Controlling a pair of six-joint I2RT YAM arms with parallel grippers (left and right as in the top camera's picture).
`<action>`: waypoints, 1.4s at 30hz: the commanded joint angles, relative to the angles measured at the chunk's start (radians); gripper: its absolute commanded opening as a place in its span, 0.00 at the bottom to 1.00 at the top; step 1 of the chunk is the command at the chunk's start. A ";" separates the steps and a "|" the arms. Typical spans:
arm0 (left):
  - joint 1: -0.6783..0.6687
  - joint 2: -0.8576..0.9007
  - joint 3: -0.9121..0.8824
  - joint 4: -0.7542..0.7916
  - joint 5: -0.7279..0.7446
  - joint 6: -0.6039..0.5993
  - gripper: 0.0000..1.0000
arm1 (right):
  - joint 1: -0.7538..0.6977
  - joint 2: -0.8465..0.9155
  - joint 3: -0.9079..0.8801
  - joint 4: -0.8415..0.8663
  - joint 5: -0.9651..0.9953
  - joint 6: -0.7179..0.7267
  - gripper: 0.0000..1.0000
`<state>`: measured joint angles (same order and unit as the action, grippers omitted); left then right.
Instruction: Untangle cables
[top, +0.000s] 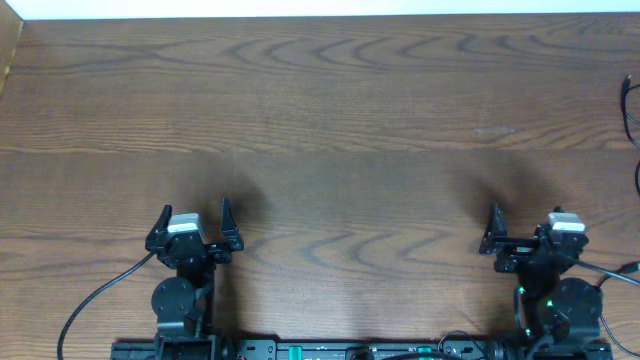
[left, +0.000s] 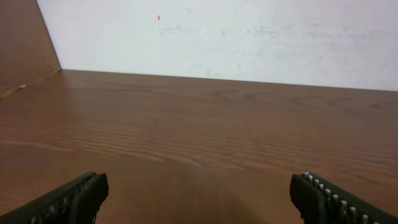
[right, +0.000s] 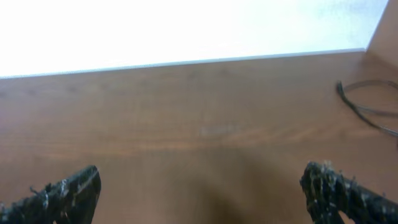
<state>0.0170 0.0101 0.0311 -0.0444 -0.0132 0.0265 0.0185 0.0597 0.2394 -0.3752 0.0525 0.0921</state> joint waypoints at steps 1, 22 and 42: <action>0.000 -0.006 -0.027 -0.025 -0.010 0.010 0.98 | -0.006 -0.026 -0.085 0.106 -0.014 -0.034 0.99; 0.000 -0.006 -0.027 -0.025 -0.010 0.010 0.98 | -0.022 -0.055 -0.221 0.271 -0.039 -0.147 0.99; 0.000 -0.006 -0.027 -0.025 -0.010 0.010 0.98 | -0.051 -0.055 -0.221 0.275 -0.017 -0.061 0.99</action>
<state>0.0170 0.0101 0.0311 -0.0444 -0.0132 0.0269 -0.0086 0.0166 0.0250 -0.1062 0.0166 -0.0326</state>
